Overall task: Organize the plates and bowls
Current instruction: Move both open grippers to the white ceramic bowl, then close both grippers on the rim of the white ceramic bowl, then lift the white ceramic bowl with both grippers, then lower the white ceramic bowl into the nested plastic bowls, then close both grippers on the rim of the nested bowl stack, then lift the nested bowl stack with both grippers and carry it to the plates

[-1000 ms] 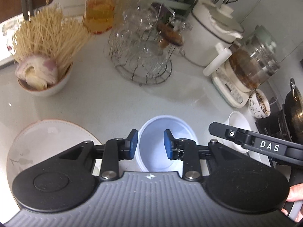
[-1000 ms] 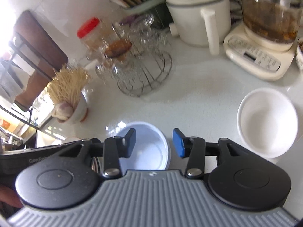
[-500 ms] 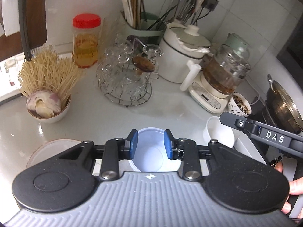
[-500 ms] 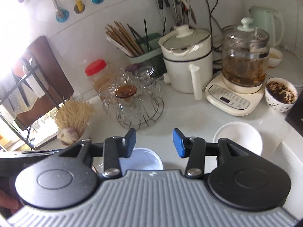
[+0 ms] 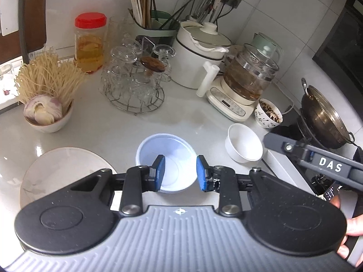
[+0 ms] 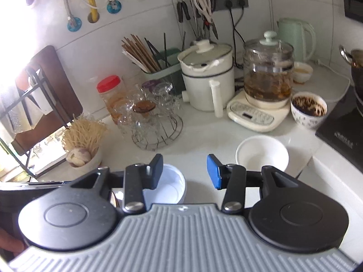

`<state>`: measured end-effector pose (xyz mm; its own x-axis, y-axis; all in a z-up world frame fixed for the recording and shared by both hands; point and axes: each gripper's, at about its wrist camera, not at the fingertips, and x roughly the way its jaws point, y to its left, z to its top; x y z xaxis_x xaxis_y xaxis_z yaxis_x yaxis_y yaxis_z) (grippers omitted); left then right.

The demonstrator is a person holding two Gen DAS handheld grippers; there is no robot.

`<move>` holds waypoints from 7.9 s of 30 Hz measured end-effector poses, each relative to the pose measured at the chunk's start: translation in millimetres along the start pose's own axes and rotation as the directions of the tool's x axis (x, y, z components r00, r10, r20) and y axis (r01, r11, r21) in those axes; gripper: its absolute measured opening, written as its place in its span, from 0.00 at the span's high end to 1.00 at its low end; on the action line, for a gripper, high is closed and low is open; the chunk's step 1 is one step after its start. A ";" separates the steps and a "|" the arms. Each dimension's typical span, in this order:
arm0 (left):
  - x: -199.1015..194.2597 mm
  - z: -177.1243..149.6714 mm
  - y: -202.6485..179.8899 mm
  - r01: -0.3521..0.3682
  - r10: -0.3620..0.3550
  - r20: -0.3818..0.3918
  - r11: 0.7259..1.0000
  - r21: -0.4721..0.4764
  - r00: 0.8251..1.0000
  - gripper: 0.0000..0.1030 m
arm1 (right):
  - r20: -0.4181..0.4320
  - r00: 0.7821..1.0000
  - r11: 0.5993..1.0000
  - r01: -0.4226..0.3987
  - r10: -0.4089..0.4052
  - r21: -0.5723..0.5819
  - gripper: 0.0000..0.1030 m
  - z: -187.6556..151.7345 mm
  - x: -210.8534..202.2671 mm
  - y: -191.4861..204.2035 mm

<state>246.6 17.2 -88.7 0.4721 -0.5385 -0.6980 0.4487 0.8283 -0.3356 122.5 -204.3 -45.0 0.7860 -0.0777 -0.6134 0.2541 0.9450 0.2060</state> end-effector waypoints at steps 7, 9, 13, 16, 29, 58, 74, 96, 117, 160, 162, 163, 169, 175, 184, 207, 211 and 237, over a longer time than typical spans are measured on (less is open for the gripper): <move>6.2 6.6 -11.5 -0.009 0.009 -0.005 1.000 -0.001 1.000 0.66 | 0.006 1.000 1.000 -0.012 0.012 -0.012 0.56 7.5 5.8 -8.8; 11.9 10.8 -15.4 -0.015 0.015 -0.006 1.000 -0.002 1.000 0.66 | 0.001 1.000 1.000 -0.016 0.016 -0.013 0.56 9.6 10.6 -16.3; 28.9 22.3 -27.0 -0.010 0.009 -0.015 1.000 -0.017 1.000 0.66 | -0.014 1.000 1.000 -0.002 0.002 0.011 0.56 20.1 22.3 -38.3; 44.6 31.9 -37.7 -0.003 0.003 -0.027 1.000 -0.026 1.000 0.66 | -0.011 1.000 1.000 0.010 -0.010 0.026 0.56 29.8 31.1 -53.8; 125.9 72.2 -88.4 0.011 -0.009 -0.111 1.000 0.015 0.994 0.61 | -0.023 0.997 0.988 0.073 -0.070 0.135 0.56 52.6 55.7 -141.0; 288.6 66.5 -116.3 0.005 -0.018 -0.397 0.999 -0.034 0.918 0.74 | -0.356 0.927 0.948 -0.001 0.121 0.317 0.68 31.2 170.5 -242.0; 290.6 61.3 -118.3 -0.034 0.017 -0.375 0.999 -0.041 0.927 0.93 | -0.384 0.913 0.963 -0.031 0.137 0.269 0.90 28.6 181.8 -243.4; 240.5 77.1 -106.9 -0.005 -0.017 -0.312 0.998 -0.069 0.950 0.94 | -0.288 0.941 0.959 -0.101 0.178 0.265 0.91 42.8 144.5 -217.3; 109.4 77.1 -53.4 -0.043 0.018 -0.140 0.984 -0.175 0.990 0.94 | -0.245 0.918 0.947 -0.279 0.311 0.158 0.91 66.0 110.1 -126.7; 91.7 -1.6 63.6 -0.228 0.170 -0.158 0.822 -0.522 0.973 0.93 | -0.491 0.833 0.936 -0.340 0.255 -0.092 0.88 28.8 182.1 -11.0; 88.5 -2.9 66.7 -0.224 0.167 -0.154 0.813 -0.537 0.974 0.93 | -0.488 0.835 0.937 -0.338 0.256 -0.088 0.88 32.4 181.6 -10.1; 87.4 -3.5 68.5 -0.222 0.166 -0.151 0.808 -0.546 0.975 0.92 | -0.486 0.837 0.939 -0.332 0.250 -0.089 0.84 34.5 181.3 -9.6; 78.9 -6.3 75.4 -0.199 0.160 -0.118 0.806 -0.557 0.980 0.83 | -0.460 0.853 0.949 -0.308 0.246 -0.063 0.49 40.8 183.1 -12.2; 76.7 -10.1 72.5 -0.192 0.157 -0.112 0.823 -0.535 0.981 0.75 | -0.504 0.827 0.958 -0.285 0.248 0.004 0.49 28.3 203.3 -17.7; 88.3 -10.9 68.8 -0.211 0.150 -0.161 0.845 -0.491 0.976 0.61 | -0.594 0.758 0.960 -0.265 0.268 0.095 0.52 -0.5 226.4 -26.5; 116.6 6.0 68.4 -0.202 0.126 -0.196 0.877 -0.436 0.973 0.56 | -0.617 0.741 0.963 -0.229 0.266 0.140 0.85 -7.0 235.6 -48.8; 124.6 9.4 68.5 -0.206 0.125 -0.212 0.883 -0.421 0.969 0.56 | -0.606 0.750 0.964 -0.217 0.267 0.156 0.85 -6.2 233.0 -54.9; 184.3 2.4 46.2 -0.104 0.001 -0.311 0.943 -0.315 0.950 0.74 | -0.565 0.791 0.968 -0.140 0.235 0.207 0.85 -11.2 215.1 -83.0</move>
<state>356.1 -44.1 -231.3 0.2133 -0.4628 -0.8604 0.1354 0.8862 -0.4431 264.1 -296.0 -202.6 0.3632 0.3401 -0.8674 0.2522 0.8603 0.4430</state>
